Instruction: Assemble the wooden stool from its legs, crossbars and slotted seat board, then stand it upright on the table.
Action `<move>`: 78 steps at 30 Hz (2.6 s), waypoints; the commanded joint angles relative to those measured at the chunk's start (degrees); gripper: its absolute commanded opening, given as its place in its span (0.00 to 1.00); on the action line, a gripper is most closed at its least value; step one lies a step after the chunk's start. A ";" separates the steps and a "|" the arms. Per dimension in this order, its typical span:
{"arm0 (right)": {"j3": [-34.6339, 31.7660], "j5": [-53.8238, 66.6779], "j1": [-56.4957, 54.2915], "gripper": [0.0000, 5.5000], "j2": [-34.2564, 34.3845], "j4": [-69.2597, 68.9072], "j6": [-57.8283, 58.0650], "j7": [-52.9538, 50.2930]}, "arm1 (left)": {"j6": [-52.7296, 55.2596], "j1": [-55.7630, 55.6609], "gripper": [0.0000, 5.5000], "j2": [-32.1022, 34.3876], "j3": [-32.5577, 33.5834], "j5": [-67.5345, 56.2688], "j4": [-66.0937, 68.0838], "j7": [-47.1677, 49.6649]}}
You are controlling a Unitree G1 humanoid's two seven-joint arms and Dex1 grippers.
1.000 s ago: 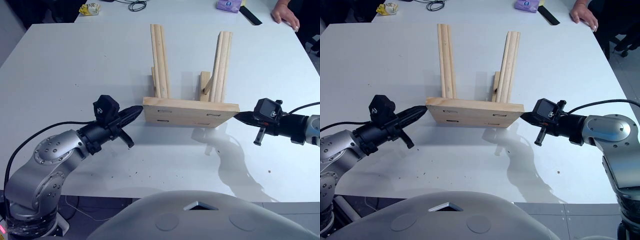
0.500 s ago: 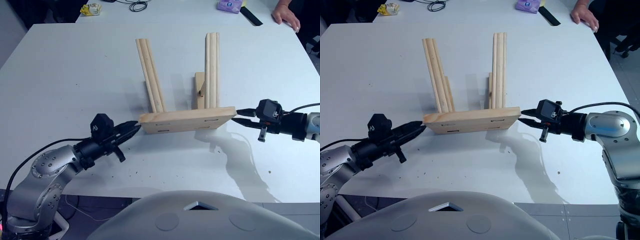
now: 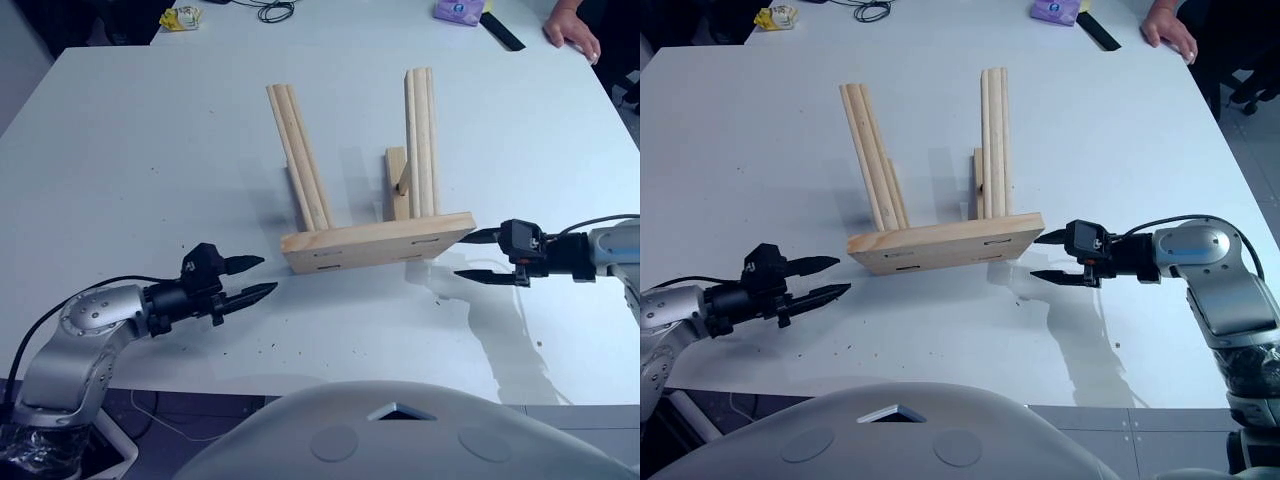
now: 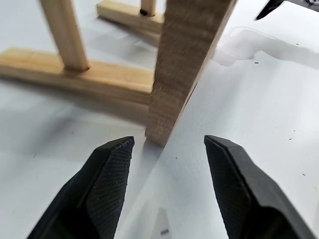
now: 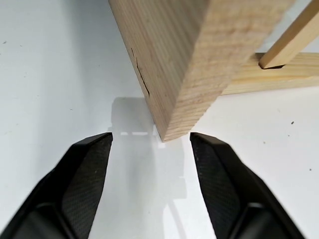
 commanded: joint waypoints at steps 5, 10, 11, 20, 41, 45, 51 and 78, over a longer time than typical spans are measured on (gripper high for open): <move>5.50 -2.66 -8.77 0.52 4.51 8.56 -4.89 1.26 | -9.19 -8.36 0.47 -1.84 -6.82 9.69 8.09 1.01; 8.87 -4.19 -11.96 0.52 7.99 12.97 -7.33 1.89 | -10.53 -11.67 0.47 -3.86 -8.97 11.79 10.50 2.35; 9.21 -4.36 -11.89 0.52 8.23 13.23 -7.74 2.04 | -10.44 -12.04 0.47 -4.05 -9.49 11.43 10.29 1.90; 10.35 -4.64 -11.75 0.52 8.75 15.17 -9.43 3.03 | -11.53 -12.85 0.47 -3.99 -14.56 10.78 11.91 -3.45; 5.43 -0.67 -1.37 0.52 5.65 2.67 -4.08 0.39 | -14.53 -6.84 0.47 0.96 -7.03 12.24 15.37 -3.85; 4.07 -1.45 -2.08 0.52 5.51 4.51 -4.21 -1.41 | -15.13 -7.57 0.47 1.31 -7.61 11.61 15.43 -5.35; 6.05 -2.01 -3.77 0.52 6.59 5.55 -4.91 -1.14 | -16.25 -10.37 0.47 -0.18 -9.38 12.79 17.37 -5.07; 9.41 -3.71 -4.98 0.28 9.34 7.05 -5.61 -1.24 | -20.37 -17.16 0.64 -3.36 -14.87 16.05 23.23 -6.53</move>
